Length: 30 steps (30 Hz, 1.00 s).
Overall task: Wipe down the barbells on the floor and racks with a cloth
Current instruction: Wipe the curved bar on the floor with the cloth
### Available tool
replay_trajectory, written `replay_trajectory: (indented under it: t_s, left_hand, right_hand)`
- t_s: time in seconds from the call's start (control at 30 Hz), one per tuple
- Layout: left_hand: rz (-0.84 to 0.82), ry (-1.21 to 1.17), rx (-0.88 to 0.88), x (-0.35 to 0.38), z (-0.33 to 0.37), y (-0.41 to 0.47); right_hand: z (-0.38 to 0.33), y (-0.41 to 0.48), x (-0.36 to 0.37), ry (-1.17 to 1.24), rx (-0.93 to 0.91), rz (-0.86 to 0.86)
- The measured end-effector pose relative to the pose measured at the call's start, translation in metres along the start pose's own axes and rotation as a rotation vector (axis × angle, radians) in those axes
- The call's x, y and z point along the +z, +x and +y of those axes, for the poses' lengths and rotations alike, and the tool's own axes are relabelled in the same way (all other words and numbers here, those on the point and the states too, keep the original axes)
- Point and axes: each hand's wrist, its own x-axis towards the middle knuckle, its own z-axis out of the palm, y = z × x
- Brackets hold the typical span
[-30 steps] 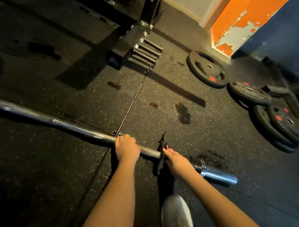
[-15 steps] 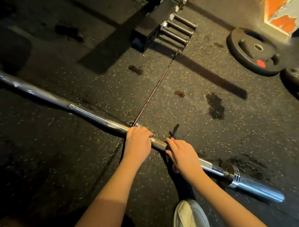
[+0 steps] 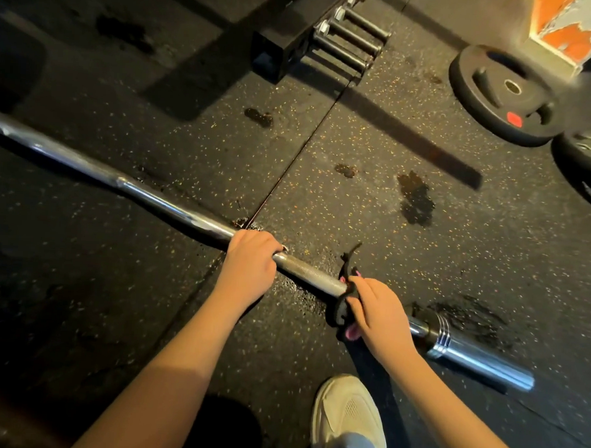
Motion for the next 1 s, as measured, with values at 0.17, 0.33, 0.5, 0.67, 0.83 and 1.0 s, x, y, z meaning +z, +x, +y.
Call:
replay_trajectory:
  t_s: [0.17, 0.33, 0.5, 0.67, 0.83, 1.0]
  left_hand:
    - [0.003, 0.001, 0.0, 0.002, -0.001, 0.0]
    - [0.012, 0.001, -0.005, 0.001, -0.001, 0.0]
    - [0.052, -0.006, -0.019, 0.006, 0.001, -0.001]
    - [0.072, -0.011, -0.026, 0.008, 0.004, -0.001]
    - [0.102, -0.01, -0.018, 0.01, 0.002, -0.002]
    - [0.086, -0.005, 0.042, 0.01, -0.002, 0.0]
  right_hand:
    - [-0.012, 0.016, -0.006, 0.167, 0.2, 0.028]
    - [0.023, -0.034, -0.008, 0.199, 0.133, -0.032]
    - [0.006, -0.008, 0.002, -0.021, 0.11, 0.001]
    - [-0.007, 0.02, -0.002, 0.04, 0.248, 0.033]
    - [-0.023, 0.012, 0.004, 0.047, -0.047, 0.079]
    - [-0.036, 0.049, 0.0, -0.073, 0.183, 0.001]
